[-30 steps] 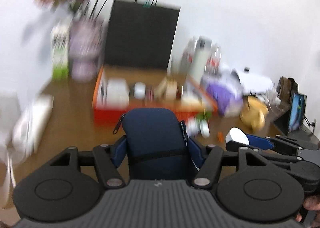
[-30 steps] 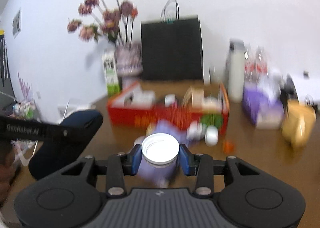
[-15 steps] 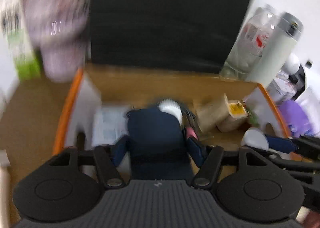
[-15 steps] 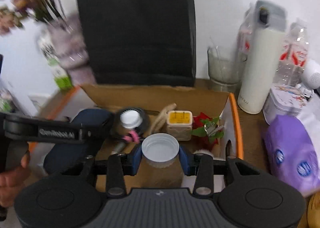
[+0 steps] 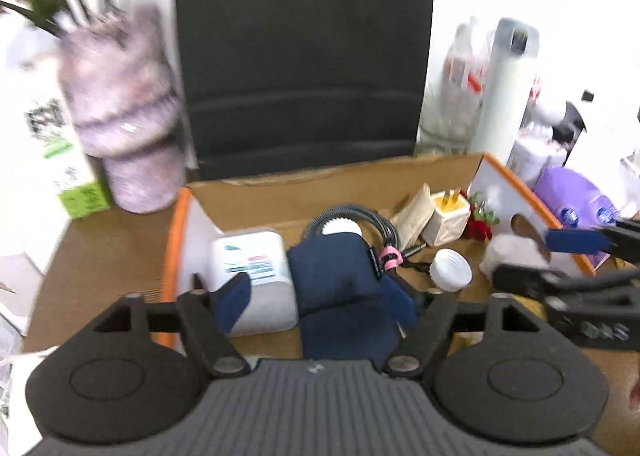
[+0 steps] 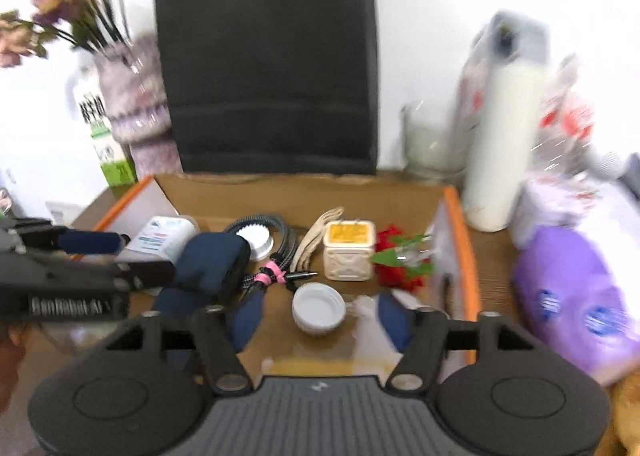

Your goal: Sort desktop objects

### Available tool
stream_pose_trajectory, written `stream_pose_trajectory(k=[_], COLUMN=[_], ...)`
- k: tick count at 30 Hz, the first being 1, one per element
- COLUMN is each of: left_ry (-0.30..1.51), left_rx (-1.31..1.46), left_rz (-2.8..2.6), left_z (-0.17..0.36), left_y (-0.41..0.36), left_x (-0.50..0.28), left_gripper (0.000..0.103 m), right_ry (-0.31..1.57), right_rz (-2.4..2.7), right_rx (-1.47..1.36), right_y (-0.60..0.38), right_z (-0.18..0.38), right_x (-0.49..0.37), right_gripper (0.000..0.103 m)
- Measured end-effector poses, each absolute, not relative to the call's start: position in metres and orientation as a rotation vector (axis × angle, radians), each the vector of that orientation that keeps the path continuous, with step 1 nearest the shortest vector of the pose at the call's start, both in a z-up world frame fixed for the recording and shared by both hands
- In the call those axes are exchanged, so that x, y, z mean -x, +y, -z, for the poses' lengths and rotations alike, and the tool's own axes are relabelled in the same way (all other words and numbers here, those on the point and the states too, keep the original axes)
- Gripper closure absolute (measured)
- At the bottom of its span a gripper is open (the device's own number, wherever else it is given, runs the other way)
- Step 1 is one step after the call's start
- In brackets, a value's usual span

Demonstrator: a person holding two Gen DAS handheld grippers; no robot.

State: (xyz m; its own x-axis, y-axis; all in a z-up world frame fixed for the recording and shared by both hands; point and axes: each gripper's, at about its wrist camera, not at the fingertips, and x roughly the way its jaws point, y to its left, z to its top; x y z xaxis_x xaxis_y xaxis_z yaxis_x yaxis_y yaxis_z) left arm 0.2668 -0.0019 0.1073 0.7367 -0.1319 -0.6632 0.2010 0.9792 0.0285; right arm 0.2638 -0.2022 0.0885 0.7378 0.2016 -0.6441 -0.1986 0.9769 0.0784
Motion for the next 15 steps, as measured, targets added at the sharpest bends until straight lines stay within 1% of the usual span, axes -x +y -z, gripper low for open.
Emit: stream_pose_trajectory(k=[5, 8, 10, 12, 15], left_ry=[0.642, 0.567, 0.518, 0.523, 0.547], left_rx=[-0.062, -0.077, -0.067, -0.033, 0.009], left_rz=[0.185, 0.206, 0.2, 0.206, 0.207], left_z=[-0.127, -0.128, -0.118, -0.099, -0.071], left_y=[-0.002, -0.007, -0.005, -0.006, -0.011], left_x=[-0.205, -0.156, -0.121, -0.086, -0.045], left_gripper=[0.015, 0.002, 0.002, 0.002, 0.002], right_ry=[0.646, 0.638, 0.638, 0.644, 0.669], right_rz=[-0.213, -0.208, -0.212, -0.224, -0.245], right_rx=[-0.036, -0.017, -0.025, -0.054, -0.07], right_y=[-0.216, -0.216, -0.217, -0.218, -0.219], right_z=[-0.098, -0.091, -0.083, -0.07, -0.046], right_x=[-0.198, -0.152, -0.125, -0.093, -0.053], right_gripper=[0.029, 0.026, 0.023, 0.017, 0.017])
